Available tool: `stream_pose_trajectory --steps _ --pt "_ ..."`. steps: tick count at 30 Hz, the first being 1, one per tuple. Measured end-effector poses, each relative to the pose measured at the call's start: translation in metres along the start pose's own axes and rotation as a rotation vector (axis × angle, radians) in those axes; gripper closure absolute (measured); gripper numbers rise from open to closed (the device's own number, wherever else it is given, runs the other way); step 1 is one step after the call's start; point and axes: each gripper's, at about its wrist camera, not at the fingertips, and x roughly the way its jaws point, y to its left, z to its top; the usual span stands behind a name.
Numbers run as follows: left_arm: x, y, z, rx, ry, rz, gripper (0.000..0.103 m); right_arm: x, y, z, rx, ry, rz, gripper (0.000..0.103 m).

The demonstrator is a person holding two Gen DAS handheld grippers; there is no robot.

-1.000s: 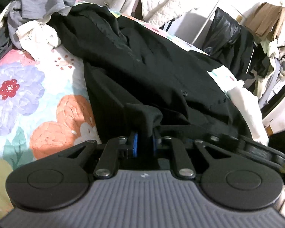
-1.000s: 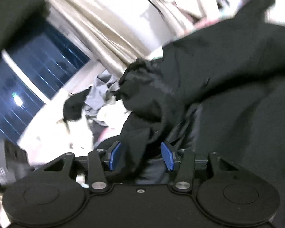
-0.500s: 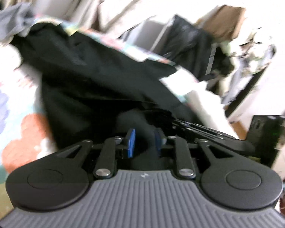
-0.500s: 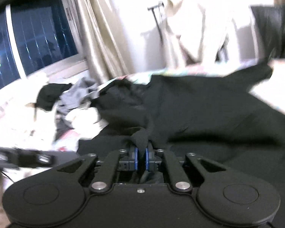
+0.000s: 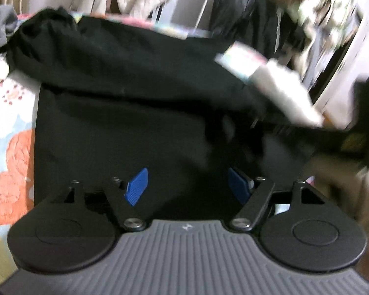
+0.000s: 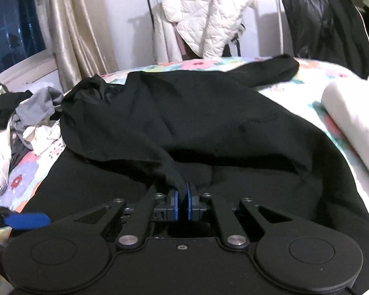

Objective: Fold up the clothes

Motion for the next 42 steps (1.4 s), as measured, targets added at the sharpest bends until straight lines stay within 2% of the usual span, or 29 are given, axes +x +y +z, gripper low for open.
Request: stream_pose_trajectory --steps 2,3,7,12,14,15,18,21,24,28,31,32,34,37,39,42 --pt "0.016 0.002 -0.005 0.003 0.075 0.05 0.031 -0.005 -0.008 0.001 0.031 -0.014 0.027 0.094" --pt "0.02 0.003 -0.007 0.005 0.088 0.06 0.031 -0.009 -0.01 0.002 0.043 -0.022 0.041 0.094" --pt "0.02 0.0 -0.006 0.016 0.082 0.071 0.03 -0.016 -0.006 0.005 0.031 -0.05 0.06 0.094" --pt "0.018 0.004 -0.007 -0.005 0.067 0.059 0.03 -0.032 0.001 0.014 0.011 -0.126 0.126 0.094" --pt "0.017 0.006 -0.005 -0.021 0.051 0.045 0.03 -0.03 0.003 0.016 -0.028 -0.123 0.077 0.094" --pt "0.015 0.007 -0.004 -0.033 0.04 0.036 0.03 -0.025 0.002 0.016 -0.041 -0.108 0.025 0.094" --pt "0.005 0.015 -0.004 -0.076 0.01 0.021 0.03 -0.001 -0.012 0.009 -0.014 -0.031 -0.085 0.094" --pt "-0.001 0.022 -0.004 -0.101 -0.016 0.033 0.03 0.004 -0.018 0.006 0.052 -0.006 -0.056 0.094" --pt "-0.003 0.021 -0.003 -0.1 -0.048 0.059 0.03 -0.01 -0.013 0.014 0.031 -0.049 -0.044 0.094" --pt "-0.013 0.012 -0.003 -0.043 -0.142 0.086 0.03 -0.037 -0.007 0.03 -0.016 -0.136 -0.014 0.093" --pt "-0.012 0.007 0.0 -0.006 -0.156 0.102 0.03 -0.031 -0.008 0.031 -0.104 -0.128 -0.127 0.088" --pt "-0.008 0.006 0.0 0.008 -0.145 0.113 0.03 -0.024 -0.015 0.026 -0.089 -0.102 -0.167 0.088" --pt "0.003 0.008 0.001 0.043 -0.114 0.136 0.03 -0.015 -0.031 0.021 -0.016 -0.041 -0.174 0.087" --pt "0.011 0.009 0.006 0.115 -0.1 0.202 0.03 -0.022 -0.047 0.023 0.115 -0.054 -0.108 0.087" --pt "0.003 0.014 0.01 0.092 -0.13 0.202 0.03 -0.03 -0.045 0.024 0.12 -0.075 -0.083 0.086" --pt "-0.007 0.023 0.014 0.044 -0.159 0.174 0.029 -0.044 -0.04 0.021 0.134 -0.084 -0.029 0.069"
